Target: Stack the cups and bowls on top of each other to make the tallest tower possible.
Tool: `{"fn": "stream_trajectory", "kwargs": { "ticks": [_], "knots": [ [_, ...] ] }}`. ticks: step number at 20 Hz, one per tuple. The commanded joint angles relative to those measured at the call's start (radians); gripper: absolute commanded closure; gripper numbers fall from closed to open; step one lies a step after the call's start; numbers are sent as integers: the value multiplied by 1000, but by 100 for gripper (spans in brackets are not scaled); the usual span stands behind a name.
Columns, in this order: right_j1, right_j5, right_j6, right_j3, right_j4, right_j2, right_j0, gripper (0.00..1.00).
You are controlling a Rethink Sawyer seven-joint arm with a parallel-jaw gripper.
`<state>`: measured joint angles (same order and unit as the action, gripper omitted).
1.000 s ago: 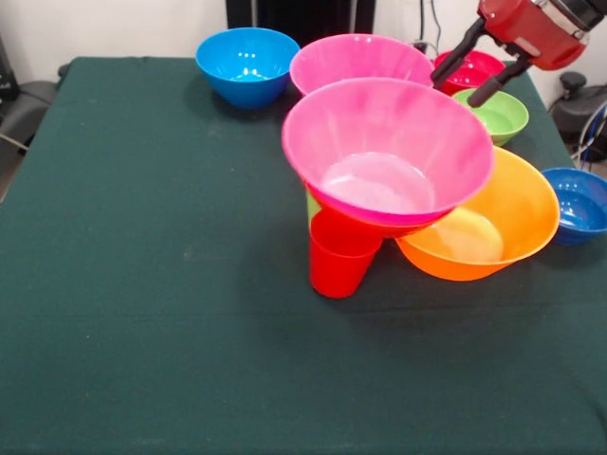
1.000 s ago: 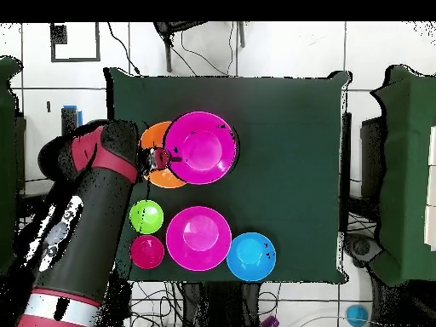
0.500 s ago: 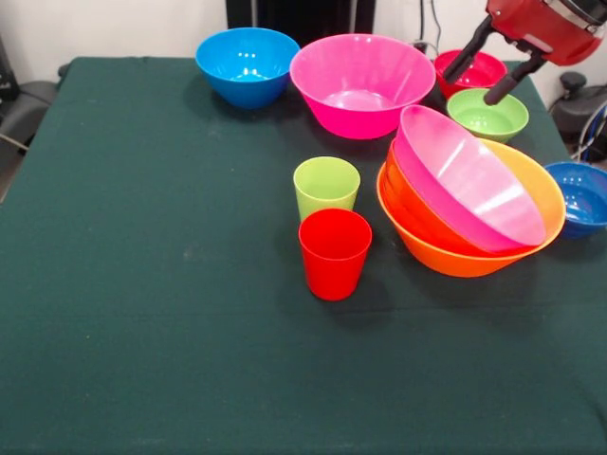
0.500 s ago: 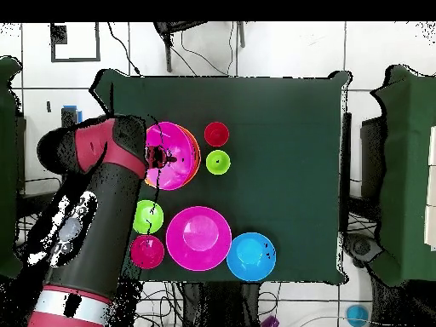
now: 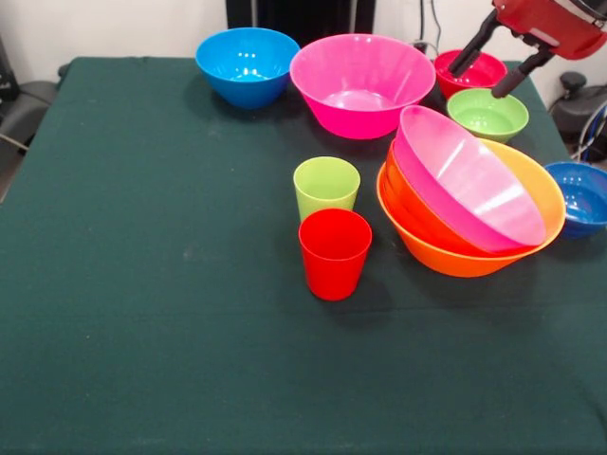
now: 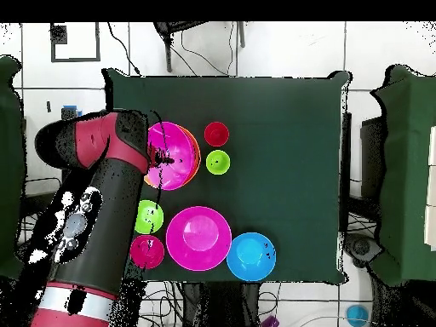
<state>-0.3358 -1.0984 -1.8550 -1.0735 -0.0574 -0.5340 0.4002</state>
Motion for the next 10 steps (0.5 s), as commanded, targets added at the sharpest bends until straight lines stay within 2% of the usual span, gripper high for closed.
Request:
{"fn": "stream_trajectory", "kwargs": {
  "ticks": [1, 10],
  "knots": [
    [-21, -66, -50, -33, -14, 141, -28, 0],
    [-44, -39, -41, -64, -2, 143, -39, 0]
  ]
}}
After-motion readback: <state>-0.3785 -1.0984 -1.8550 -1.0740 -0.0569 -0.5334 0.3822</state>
